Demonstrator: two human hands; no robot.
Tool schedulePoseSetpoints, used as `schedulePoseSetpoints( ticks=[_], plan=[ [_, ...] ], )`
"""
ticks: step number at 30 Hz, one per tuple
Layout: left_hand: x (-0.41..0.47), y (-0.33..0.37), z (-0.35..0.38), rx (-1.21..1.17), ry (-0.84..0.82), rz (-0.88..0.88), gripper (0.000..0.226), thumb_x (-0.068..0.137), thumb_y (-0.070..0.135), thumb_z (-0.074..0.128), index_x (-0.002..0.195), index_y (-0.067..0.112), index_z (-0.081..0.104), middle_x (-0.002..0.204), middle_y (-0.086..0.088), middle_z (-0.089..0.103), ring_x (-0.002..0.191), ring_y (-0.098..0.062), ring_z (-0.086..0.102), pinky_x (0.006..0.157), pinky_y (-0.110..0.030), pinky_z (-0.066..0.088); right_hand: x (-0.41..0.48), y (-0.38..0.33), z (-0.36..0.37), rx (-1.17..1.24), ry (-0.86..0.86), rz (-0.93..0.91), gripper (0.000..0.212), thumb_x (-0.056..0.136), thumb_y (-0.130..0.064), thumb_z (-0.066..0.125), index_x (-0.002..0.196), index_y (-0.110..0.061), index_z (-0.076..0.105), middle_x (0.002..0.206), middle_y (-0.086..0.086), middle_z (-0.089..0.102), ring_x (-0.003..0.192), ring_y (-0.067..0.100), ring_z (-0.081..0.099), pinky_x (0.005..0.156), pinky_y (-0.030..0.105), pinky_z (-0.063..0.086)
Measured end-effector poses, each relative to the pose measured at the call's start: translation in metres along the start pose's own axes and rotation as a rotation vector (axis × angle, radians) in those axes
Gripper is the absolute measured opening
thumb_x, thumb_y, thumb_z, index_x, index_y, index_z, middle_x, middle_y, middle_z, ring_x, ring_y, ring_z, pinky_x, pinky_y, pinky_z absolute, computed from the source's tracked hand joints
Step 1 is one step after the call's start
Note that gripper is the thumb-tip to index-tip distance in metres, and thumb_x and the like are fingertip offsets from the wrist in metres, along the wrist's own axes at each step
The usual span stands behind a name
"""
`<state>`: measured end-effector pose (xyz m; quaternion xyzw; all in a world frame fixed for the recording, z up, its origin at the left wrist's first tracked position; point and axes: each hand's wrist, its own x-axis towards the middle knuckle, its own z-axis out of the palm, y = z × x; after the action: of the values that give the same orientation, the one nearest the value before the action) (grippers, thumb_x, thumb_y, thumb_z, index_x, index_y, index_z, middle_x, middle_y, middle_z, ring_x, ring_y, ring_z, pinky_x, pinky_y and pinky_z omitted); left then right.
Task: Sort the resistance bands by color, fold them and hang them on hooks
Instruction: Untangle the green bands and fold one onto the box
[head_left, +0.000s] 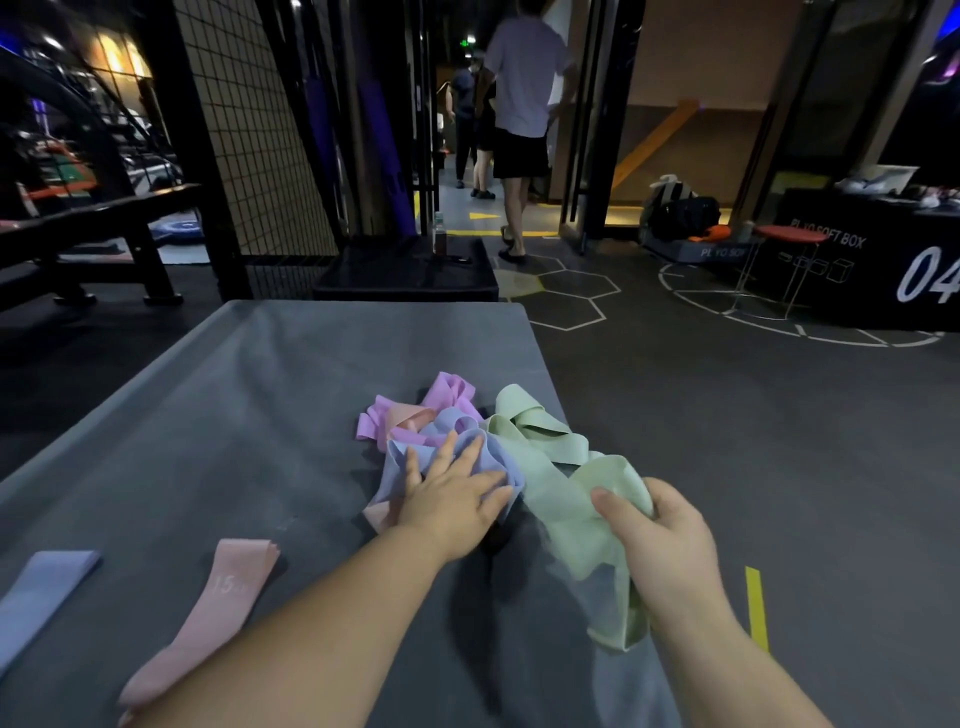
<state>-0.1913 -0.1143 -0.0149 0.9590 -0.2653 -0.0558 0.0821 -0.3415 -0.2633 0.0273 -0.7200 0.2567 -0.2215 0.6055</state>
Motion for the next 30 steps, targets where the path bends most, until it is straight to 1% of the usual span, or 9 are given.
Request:
schedulePoseSetpoints(
  ticks=[3,7,11,13,16,20,23,27,30],
  plan=[
    [-0.008,0.004,-0.001,-0.002,0.048,0.001,0.042,0.1,0.055,0.023,0.138,0.047,0.039,0.162,0.014,-0.011,0.147,-0.016,-0.02,0.113,-0.057,-0.018,-0.005,-0.001,-0.002,0.016,-0.061,0.035,0.022,0.083,-0.023,0.072,0.084,-0.002,0.064,0.074,0.016,0.064,0.067,0.019,0.056,0.065,0.034,0.045],
    [-0.015,0.021,0.004,-0.079,0.172,0.061,0.04,0.099,0.052,0.034,0.138,0.046,0.037,0.16,0.019,0.009,0.148,-0.014,-0.011,0.114,-0.057,-0.014,-0.007,0.007,0.0,-0.012,-0.13,0.106,0.015,0.086,-0.023,0.069,0.084,-0.009,0.068,0.087,0.016,0.07,0.07,0.019,0.062,0.069,0.035,0.048],
    [-0.011,0.035,0.006,-0.08,0.039,0.131,0.038,0.101,0.048,0.031,0.138,0.055,0.037,0.159,0.022,0.012,0.149,-0.016,-0.009,0.112,-0.061,-0.014,-0.005,0.012,0.0,-0.003,-0.146,0.17,0.009,0.087,-0.024,0.066,0.085,-0.016,0.07,0.085,0.007,0.074,0.084,0.024,0.069,0.08,0.04,0.052],
    [-0.007,0.037,0.007,-0.067,-0.039,0.124,0.038,0.101,0.052,0.028,0.138,0.057,0.036,0.16,0.02,0.009,0.148,-0.017,-0.011,0.111,-0.062,-0.016,-0.005,0.013,0.0,-0.015,-0.144,0.194,0.008,0.088,-0.025,0.064,0.088,-0.019,0.07,0.083,0.0,0.075,0.089,0.023,0.069,0.088,0.043,0.052],
    [-0.002,0.037,0.013,-0.021,-0.105,0.116,0.041,0.098,0.061,0.028,0.139,0.06,0.031,0.162,0.018,0.004,0.148,-0.019,-0.014,0.11,-0.063,-0.017,-0.004,0.016,-0.002,-0.053,-0.135,0.23,0.01,0.09,-0.027,0.061,0.092,-0.019,0.068,0.082,-0.003,0.075,0.093,0.022,0.067,0.093,0.044,0.049],
    [0.004,0.032,0.021,-0.026,-0.152,0.085,0.049,0.091,0.071,0.032,0.139,0.06,0.03,0.162,0.017,0.002,0.149,-0.021,-0.014,0.11,-0.061,-0.019,-0.002,0.02,-0.007,-0.075,-0.121,0.289,0.014,0.092,-0.027,0.056,0.093,-0.015,0.065,0.085,0.0,0.074,0.095,0.026,0.064,0.093,0.045,0.048],
    [0.005,0.029,0.026,-0.082,-0.097,0.077,0.047,0.089,0.071,0.038,0.135,0.06,0.038,0.16,0.021,0.009,0.149,-0.02,-0.009,0.112,-0.058,-0.02,-0.001,0.022,-0.01,-0.087,-0.13,0.312,0.017,0.091,-0.028,0.056,0.093,-0.014,0.065,0.087,0.002,0.073,0.095,0.028,0.065,0.093,0.047,0.05],
    [0.008,0.028,0.028,-0.177,-0.013,0.048,0.034,0.089,0.065,0.047,0.122,0.058,0.054,0.155,0.027,0.022,0.148,-0.016,0.001,0.114,-0.053,-0.019,0.001,0.022,-0.011,-0.107,-0.125,0.303,0.02,0.089,-0.027,0.057,0.09,-0.009,0.065,0.082,0.001,0.072,0.089,0.03,0.065,0.084,0.042,0.05],
    [0.012,0.029,0.028,-0.248,0.031,0.0,0.024,0.088,0.059,0.053,0.104,0.047,0.067,0.145,0.032,0.037,0.145,-0.011,0.011,0.114,-0.048,-0.016,-0.001,0.02,-0.011,-0.115,-0.115,0.278,0.021,0.088,-0.026,0.057,0.089,-0.006,0.063,0.081,0.003,0.069,0.076,0.024,0.058,0.074,0.038,0.047]
  ],
)
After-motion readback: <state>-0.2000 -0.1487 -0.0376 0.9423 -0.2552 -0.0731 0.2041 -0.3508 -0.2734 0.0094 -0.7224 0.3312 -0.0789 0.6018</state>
